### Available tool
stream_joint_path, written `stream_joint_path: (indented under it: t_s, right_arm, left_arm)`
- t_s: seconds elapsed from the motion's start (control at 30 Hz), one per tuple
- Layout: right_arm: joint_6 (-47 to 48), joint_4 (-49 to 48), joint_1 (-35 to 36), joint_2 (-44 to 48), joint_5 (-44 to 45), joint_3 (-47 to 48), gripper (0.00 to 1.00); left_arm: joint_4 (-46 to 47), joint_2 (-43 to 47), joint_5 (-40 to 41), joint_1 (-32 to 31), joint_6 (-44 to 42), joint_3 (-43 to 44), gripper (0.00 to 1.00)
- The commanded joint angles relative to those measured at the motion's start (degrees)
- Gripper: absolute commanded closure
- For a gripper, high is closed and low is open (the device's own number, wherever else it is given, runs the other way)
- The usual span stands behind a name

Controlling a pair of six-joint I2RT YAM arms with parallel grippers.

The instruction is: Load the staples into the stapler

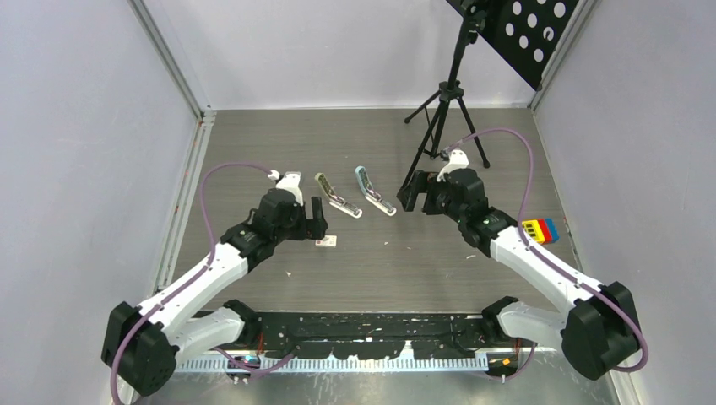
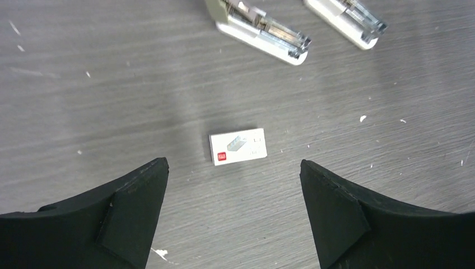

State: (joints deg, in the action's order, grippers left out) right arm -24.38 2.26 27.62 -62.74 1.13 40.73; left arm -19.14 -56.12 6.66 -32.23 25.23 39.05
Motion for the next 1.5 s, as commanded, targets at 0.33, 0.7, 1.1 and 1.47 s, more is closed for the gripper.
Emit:
stream_joint_path:
  t_s: [0.33,0.7,1.1,1.47]
  right_arm:
    - [-7.1,-11.7,3.7,-11.2,-17.2,-0.7,0.00]
    - [-13.5,-19.4,10.9,-23.2,-18.4,1.4,0.06]
    - [-13.9,-21.6,12.0,-29.1,-19.7,2.3,0.07]
    - [-16.8,-25.6,12.8,-36.1,-22.0,4.5,0.16]
  left_arm:
    - [11.4,-11.5,-6.2,5.9,18.9,-5.8,0.33]
    - [18.5,-19.1,-16.8,9.5,21.3,-7.6,0.57]
    - [20.8,-19.5,-17.3,9.8,23.2,-9.9,0.71]
    - [23.5,-20.9,-19.1,10.0,25.2,-11.7,0.75]
